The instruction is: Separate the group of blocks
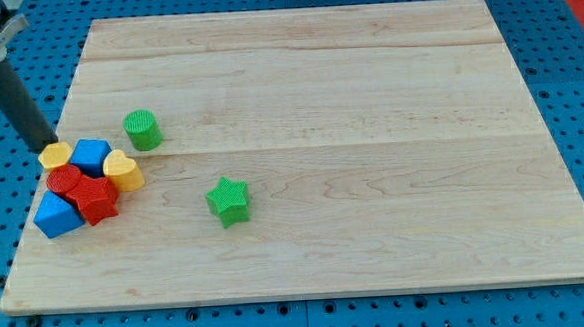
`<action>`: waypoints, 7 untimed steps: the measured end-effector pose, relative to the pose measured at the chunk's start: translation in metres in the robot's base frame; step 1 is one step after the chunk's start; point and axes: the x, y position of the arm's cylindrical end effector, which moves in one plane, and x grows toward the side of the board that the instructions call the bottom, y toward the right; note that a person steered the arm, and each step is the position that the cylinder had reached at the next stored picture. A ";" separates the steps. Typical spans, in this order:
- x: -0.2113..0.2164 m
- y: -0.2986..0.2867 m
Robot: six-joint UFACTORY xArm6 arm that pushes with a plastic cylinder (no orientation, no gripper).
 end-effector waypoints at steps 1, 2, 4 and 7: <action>0.007 -0.001; 0.028 -0.014; 0.056 0.006; 0.047 0.113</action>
